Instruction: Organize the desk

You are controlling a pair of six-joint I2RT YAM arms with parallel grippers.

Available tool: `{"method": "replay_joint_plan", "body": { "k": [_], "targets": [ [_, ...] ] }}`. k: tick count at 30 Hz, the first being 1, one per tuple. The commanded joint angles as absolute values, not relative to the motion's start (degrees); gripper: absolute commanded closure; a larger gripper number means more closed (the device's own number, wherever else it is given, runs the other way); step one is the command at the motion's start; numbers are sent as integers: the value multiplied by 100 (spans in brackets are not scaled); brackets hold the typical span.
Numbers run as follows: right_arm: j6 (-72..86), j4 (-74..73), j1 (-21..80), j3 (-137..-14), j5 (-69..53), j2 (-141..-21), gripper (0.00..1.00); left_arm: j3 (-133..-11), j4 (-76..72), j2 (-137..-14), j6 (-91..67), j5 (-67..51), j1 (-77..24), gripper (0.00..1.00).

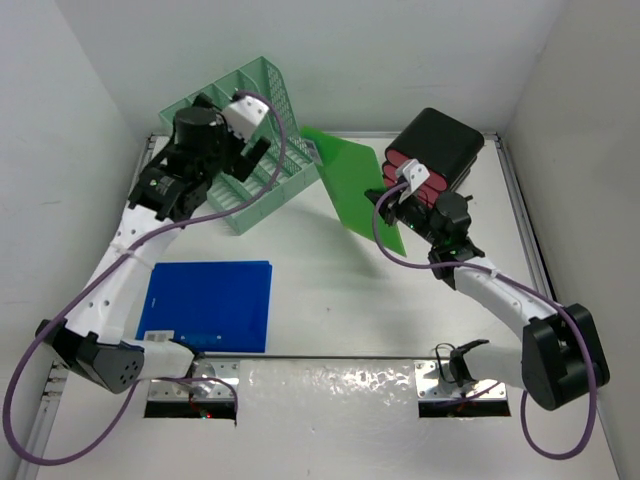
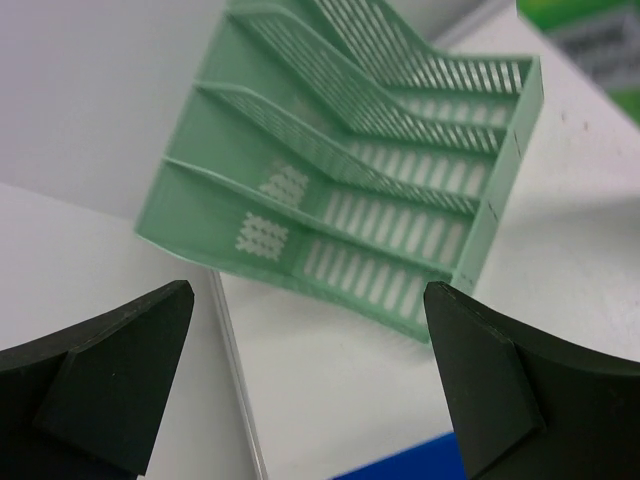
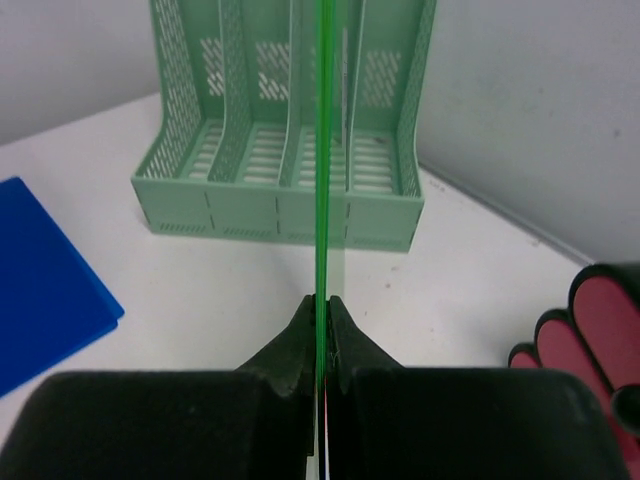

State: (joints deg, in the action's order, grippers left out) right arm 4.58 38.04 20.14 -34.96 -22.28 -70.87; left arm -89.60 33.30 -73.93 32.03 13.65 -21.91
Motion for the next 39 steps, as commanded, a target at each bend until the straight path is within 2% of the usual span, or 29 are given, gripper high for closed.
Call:
{"method": "replay_joint_plan", "body": {
  "k": [1, 8, 14, 17, 24, 34, 39],
  "targets": [
    [554, 4096, 2030, -3841, -2285, -6724, 100, -8589, 2963, -7286, 3155, 1424, -1996, 0],
    [580, 3946, 2030, -4043, -2303, -6697, 100, -7998, 2074, -7330, 3410, 1749, -1662, 0],
    [1045, 4472, 2030, -4481, -2478, -6864, 100, -7998, 2153, -7313, 3041, 1179, -757, 0],
    [1519, 4946, 2100, -5165, -2558, -7267, 100, -7762, 2145, -7138, 2839, 574, -108, 0],
    [2002, 5729, 2417, -6862, -2189, -9250, 100, -6917, 1740, -7014, 2812, 483, 211, 1],
    [2259, 5388, 2724, -10516, -2189, -12318, 100, -6698, 1459, -7189, 2900, 343, 887, 0],
    [2145, 5545, 2742, -11353, -1907, -13051, 100, -6609, 1459, -7225, 3111, 317, 1002, 0]
  ]
}}
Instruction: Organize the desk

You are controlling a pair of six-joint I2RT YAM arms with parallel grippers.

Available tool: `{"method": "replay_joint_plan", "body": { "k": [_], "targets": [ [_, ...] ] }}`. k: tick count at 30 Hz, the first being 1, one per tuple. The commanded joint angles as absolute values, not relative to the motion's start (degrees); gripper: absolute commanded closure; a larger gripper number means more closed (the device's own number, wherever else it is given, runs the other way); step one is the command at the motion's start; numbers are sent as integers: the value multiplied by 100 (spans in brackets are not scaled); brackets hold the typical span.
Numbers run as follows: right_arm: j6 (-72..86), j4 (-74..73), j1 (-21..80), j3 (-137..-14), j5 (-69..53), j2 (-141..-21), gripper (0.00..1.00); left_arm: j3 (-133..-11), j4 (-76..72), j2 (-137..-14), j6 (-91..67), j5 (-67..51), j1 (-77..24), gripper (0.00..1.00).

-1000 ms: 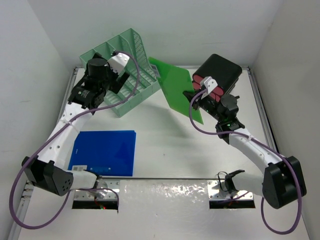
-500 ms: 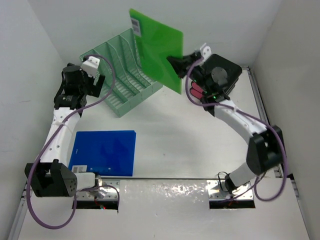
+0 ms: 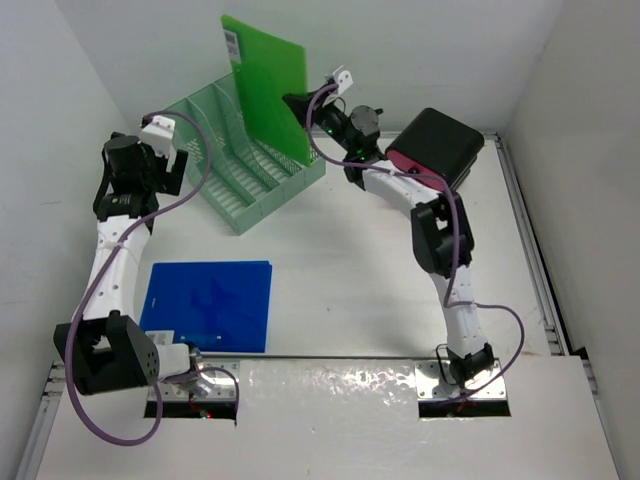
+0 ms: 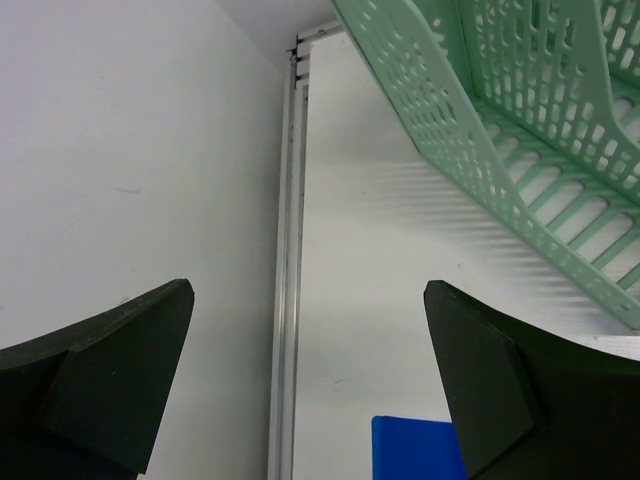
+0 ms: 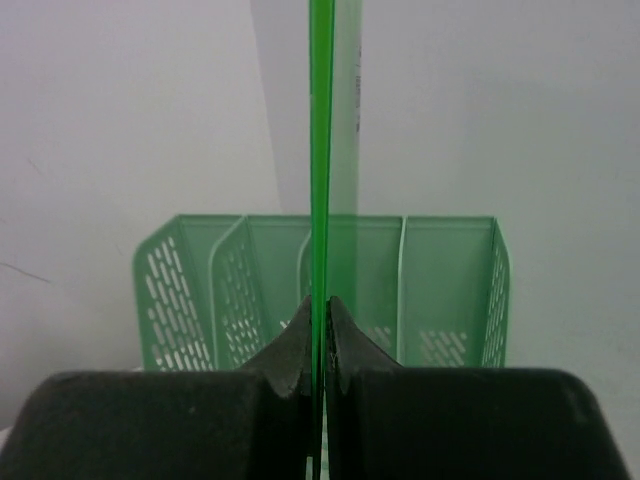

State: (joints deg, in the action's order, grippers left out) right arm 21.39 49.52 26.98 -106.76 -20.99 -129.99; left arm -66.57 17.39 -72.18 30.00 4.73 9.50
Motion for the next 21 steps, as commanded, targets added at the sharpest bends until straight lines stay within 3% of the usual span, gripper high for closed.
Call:
{"method": "replay_joint_plan", "body": {
  "k": [1, 21],
  "targets": [
    [2171, 5502, 2760, -11486, -1907, -13147, 100, -6609, 1450, -7242, 3137, 299, 1037, 0],
    [1889, 7040, 3120, -12138, -2294, -15239, 100, -6609, 1520, -7699, 3427, 26, 1160, 0]
  ]
}}
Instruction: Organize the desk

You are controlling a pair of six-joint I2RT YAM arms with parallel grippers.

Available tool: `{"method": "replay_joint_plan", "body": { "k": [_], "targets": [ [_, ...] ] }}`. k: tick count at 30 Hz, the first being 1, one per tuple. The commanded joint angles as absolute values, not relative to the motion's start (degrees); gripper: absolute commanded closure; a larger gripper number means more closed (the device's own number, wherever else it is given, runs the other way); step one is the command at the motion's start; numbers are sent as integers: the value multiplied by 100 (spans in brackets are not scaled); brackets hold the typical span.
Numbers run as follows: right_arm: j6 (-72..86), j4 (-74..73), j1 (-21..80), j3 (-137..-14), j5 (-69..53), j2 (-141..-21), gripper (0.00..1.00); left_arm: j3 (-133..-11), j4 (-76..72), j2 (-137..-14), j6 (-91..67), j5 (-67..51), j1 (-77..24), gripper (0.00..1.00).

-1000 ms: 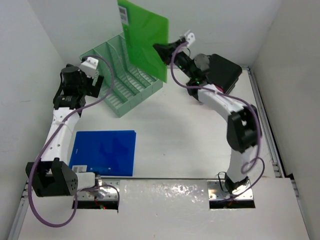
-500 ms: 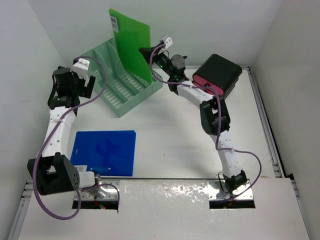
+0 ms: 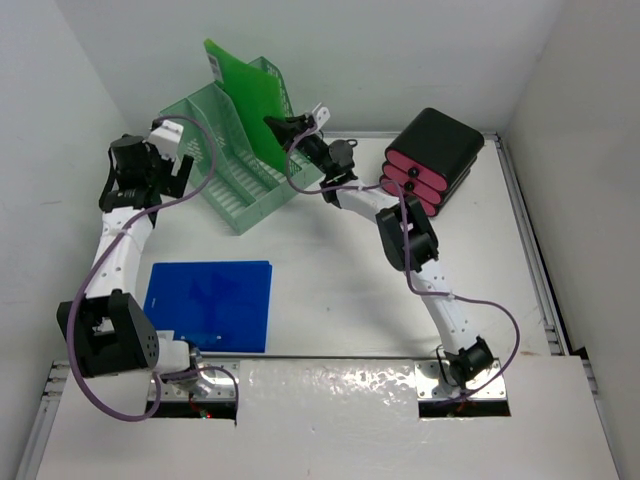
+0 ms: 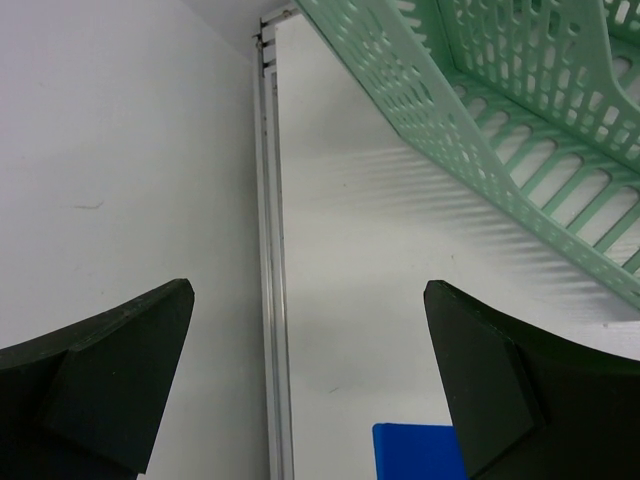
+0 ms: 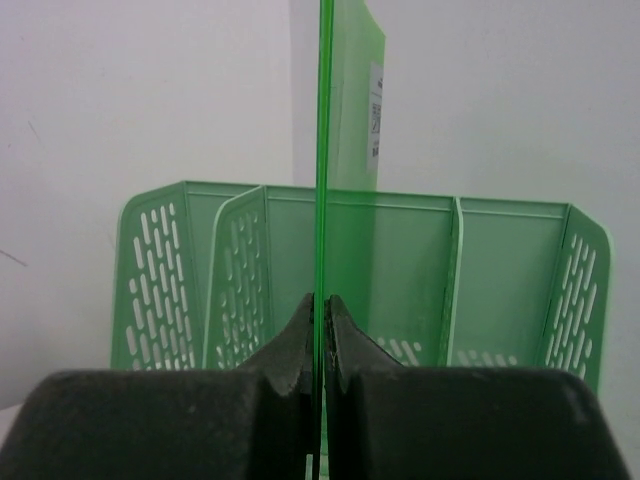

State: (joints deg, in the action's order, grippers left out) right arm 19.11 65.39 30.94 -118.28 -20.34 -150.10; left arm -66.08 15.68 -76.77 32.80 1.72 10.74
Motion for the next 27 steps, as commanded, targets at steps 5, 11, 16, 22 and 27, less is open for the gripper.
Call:
{"method": "replay_joint_plan", "body": {
  "k": [5, 11, 16, 22, 27],
  "targets": [
    [1715, 7435, 3190, -10900, -2267, -14863, 100, -6451, 2047, -7699, 3454, -412, 1309, 0],
    [1327, 7489, 3243, -11256, -2391, -15151, 100, -6188, 2233, -7524, 3401, -782, 1591, 1],
    [1249, 6962, 3296, -12568, -2171, -15715, 100, -6231, 2241, -7558, 3419, -765, 1591, 1],
    [835, 6803, 3349, -12541, -1978, -15714, 100, -6390, 2197, -7760, 3507, -712, 1600, 1],
    [1046, 7021, 3375, -12210, -1995, -15864, 100, -6355, 2241, -7849, 3559, -747, 1635, 1]
  ]
}}
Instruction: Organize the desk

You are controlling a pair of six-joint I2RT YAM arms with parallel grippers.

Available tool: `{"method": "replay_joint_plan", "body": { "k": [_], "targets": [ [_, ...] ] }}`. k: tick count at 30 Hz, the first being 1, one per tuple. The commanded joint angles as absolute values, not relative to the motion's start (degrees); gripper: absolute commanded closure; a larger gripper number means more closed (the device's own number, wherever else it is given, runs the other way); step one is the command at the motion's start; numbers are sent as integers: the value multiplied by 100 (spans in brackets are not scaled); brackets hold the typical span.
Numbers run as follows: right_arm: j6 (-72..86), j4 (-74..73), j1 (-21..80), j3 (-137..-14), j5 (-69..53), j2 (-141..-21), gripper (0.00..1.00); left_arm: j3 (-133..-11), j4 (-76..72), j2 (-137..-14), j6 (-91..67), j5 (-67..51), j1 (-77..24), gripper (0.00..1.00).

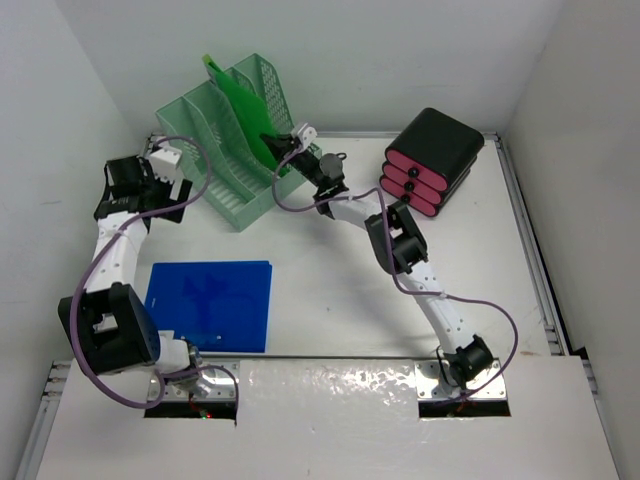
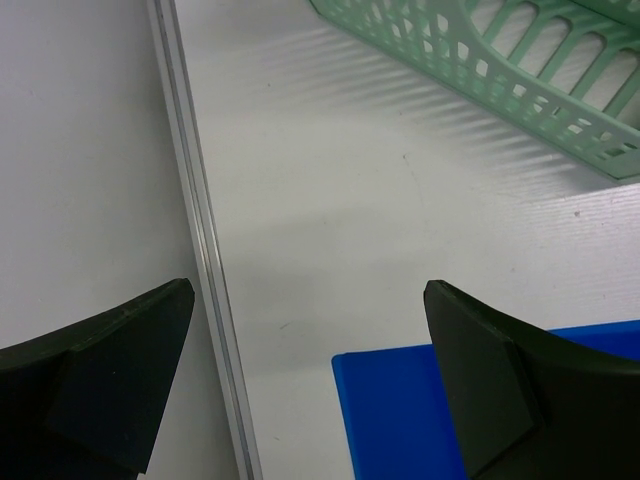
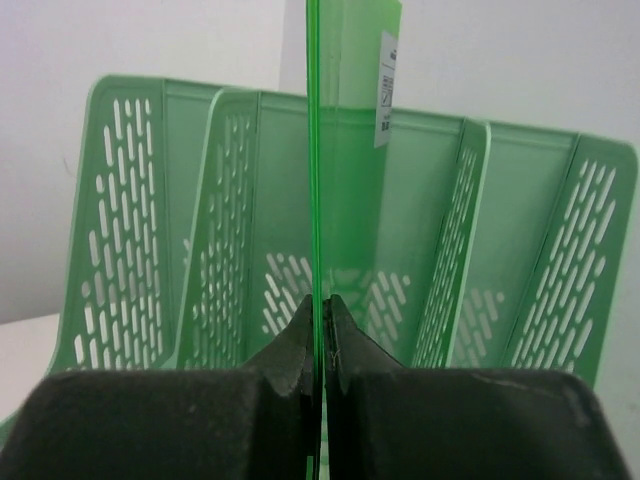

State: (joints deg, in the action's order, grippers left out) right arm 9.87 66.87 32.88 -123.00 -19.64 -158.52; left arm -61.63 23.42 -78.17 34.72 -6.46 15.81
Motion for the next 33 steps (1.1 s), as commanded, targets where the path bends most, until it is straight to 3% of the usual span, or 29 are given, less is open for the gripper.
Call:
{"method": "replay_joint_plan", "body": {
  "k": [1, 2, 3, 4, 8, 11, 14, 17, 18, 21, 27, 33],
  "targets": [
    [1168, 7310, 3375, -12017, -1943, -15760, 100, -6328, 2354, -7849, 3577, -817, 1661, 1],
    [1221, 7443, 3375, -11536, -1890, -15663, 100, -6293, 2434, -7849, 3577, -1026, 1774, 1],
    [1256, 7557, 3375, -11270, -1820, -15532, 90, -6276, 2539, -7849, 3577, -1202, 1880, 1],
    [1222, 7646, 3366, -10737, -1793, -15182, 65, -6275, 2810, -7849, 3568, -1491, 2037, 1],
    [862, 7006, 3375, -9635, -2047, -14126, 27, -6083, 3304, -7796, 3507, -2617, 3301, 5],
    [510, 6706, 3384, -8546, -1926, -13215, 11, -5731, 3664, -7664, 3954, -2707, 3656, 7],
    [299, 6496, 3410, -7631, -1663, -12377, 1, -5494, 4235, -7673, 4830, -2873, 4033, 7],
    [80, 5829, 3463, -7164, -1495, -11754, 1, -5493, 4675, -7936, 5359, -3128, 4911, 13],
    [-69, 5488, 3489, -7120, -1477, -11647, 1, -5511, 4858, -8163, 5440, -3111, 5174, 22],
    [-395, 4802, 3621, -6883, -1372, -11322, 1, -5293, 5202, -8498, 5879, -2866, 5352, 31],
    [-1106, 4562, 4401, -5891, -1002, -10715, 1, -4729, 5220, -8499, 6398, -2566, 5791, 32],
    [-1074, 4078, 4790, -5713, -1117, -10661, 1, -4641, 5581, -8560, 6925, -2453, 6116, 35]
  ]
}}
